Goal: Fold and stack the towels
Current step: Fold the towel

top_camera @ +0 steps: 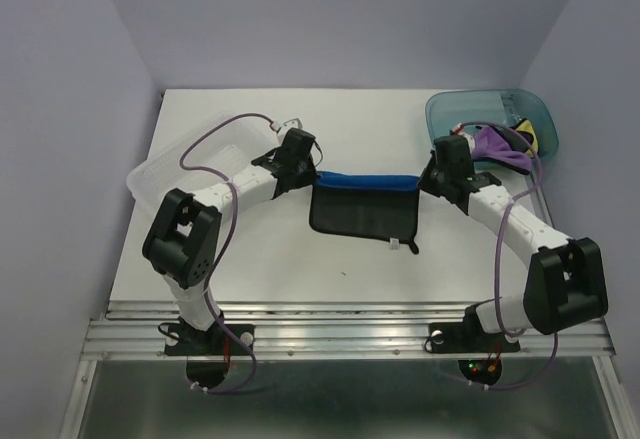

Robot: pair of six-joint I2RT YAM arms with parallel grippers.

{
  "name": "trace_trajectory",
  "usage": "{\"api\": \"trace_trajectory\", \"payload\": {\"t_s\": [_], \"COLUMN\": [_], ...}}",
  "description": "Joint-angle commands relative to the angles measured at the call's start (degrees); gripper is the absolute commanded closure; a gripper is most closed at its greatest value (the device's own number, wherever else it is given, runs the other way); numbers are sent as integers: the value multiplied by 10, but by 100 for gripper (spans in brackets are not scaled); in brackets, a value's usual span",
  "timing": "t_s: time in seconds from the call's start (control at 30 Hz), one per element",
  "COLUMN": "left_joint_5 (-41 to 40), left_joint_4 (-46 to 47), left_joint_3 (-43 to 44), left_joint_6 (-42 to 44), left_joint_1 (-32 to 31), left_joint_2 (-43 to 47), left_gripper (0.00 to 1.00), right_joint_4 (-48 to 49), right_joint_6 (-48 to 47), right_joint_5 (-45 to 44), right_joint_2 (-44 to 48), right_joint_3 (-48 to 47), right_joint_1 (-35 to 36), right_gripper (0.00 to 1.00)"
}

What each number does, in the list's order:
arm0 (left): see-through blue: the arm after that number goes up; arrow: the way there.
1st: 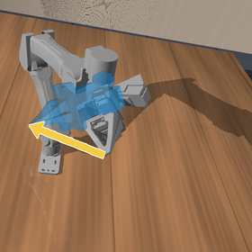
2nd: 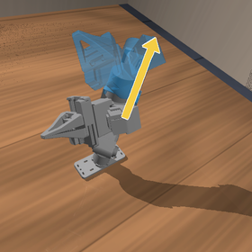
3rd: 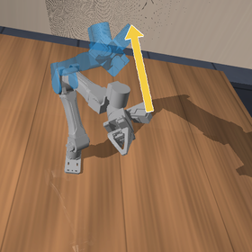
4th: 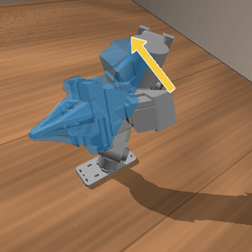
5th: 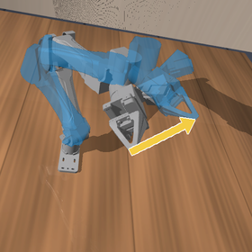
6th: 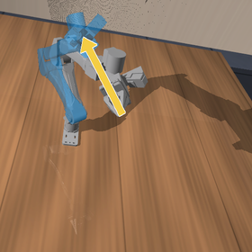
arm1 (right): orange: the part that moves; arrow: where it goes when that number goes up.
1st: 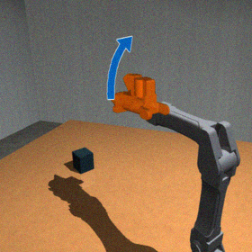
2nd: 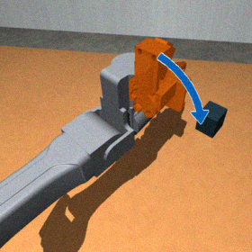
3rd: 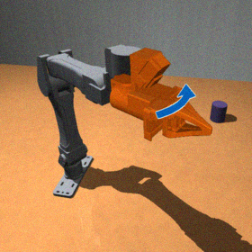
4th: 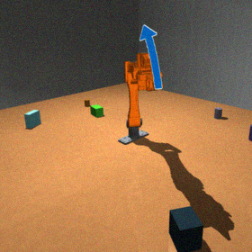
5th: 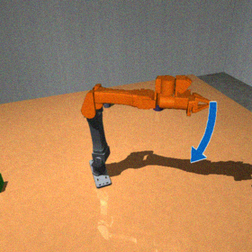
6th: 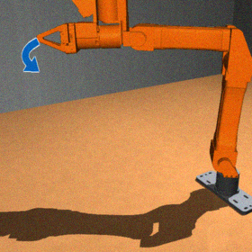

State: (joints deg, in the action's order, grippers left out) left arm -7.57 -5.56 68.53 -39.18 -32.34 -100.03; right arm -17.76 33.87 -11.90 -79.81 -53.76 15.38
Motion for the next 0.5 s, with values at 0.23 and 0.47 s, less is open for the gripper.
{"api": "trace_trajectory", "payload": {"t_s": [0.23,0.47], "left_joint_5": [-13,-31], "left_joint_4": [0,-1], "left_joint_3": [-74,-89], "left_joint_6": [4,3], "left_joint_1": [-33,-40], "left_joint_2": [62,63], "left_gripper": [100,100], "right_joint_4": [-41,-50], "right_joint_6": [-7,-10], "right_joint_5": [63,90], "right_joint_2": [72,92], "right_joint_3": [73,101], "right_joint_1": [-4,-4], "right_gripper": [99,99]}}
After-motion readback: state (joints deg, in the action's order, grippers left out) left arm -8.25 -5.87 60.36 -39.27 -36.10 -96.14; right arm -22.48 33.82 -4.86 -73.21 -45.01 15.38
